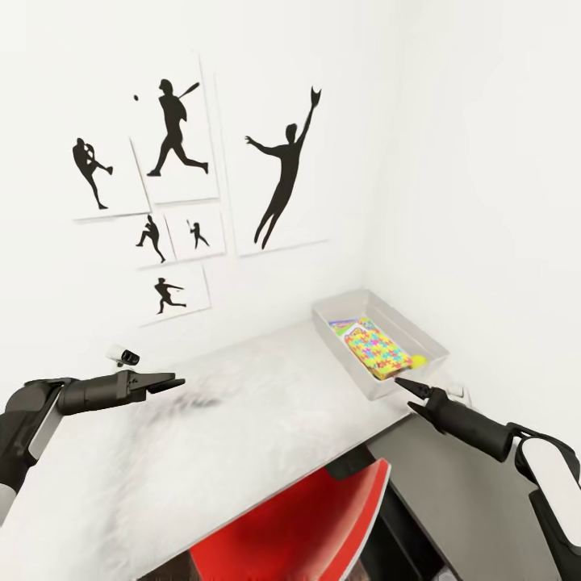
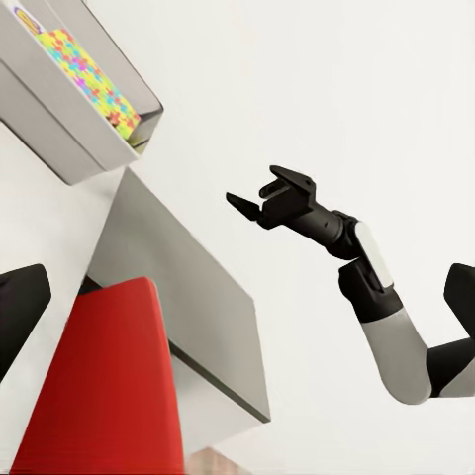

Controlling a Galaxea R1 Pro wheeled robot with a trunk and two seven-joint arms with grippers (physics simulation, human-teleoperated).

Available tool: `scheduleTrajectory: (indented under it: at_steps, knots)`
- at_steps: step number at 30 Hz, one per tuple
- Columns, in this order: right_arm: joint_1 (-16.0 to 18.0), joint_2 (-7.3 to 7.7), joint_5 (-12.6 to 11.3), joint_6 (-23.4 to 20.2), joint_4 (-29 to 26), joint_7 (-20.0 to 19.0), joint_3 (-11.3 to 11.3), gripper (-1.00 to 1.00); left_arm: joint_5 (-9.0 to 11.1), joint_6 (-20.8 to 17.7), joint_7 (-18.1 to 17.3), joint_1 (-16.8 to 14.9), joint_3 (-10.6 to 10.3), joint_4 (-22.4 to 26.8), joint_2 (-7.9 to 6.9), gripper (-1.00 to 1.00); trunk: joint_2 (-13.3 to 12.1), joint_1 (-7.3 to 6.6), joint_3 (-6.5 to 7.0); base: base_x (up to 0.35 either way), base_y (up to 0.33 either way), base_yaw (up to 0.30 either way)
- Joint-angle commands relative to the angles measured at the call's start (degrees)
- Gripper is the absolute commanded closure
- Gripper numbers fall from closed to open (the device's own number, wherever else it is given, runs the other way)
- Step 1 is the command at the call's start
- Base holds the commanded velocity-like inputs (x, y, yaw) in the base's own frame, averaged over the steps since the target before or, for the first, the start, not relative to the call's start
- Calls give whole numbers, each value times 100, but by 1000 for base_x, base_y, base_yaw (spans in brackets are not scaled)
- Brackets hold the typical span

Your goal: Put all the toys in the child's room - the three board games (two on the bed and one on the table), the two jigsaw puzzles on the table, and the tennis ball on the table - inside the toy box on the table in the child's room.

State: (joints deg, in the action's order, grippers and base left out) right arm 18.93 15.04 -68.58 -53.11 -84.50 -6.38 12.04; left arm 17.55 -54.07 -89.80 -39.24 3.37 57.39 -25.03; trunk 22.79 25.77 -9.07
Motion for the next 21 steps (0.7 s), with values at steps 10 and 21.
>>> scheduleTrajectory:
  at_steps: [10, 21]
  knots:
    - [6, -8, 55, -14, -8, -58, -8, -100, -4, -59, -20, -4, -3, -3, -8, -100, 13, 1, 19, -131, 29, -76]
    - [6, -9, 56, -7, -6, -56, -16, -100, -5, -59, -20, -4, -2, -8, -19, -100, 13, 1, 44, -29, 1, -61]
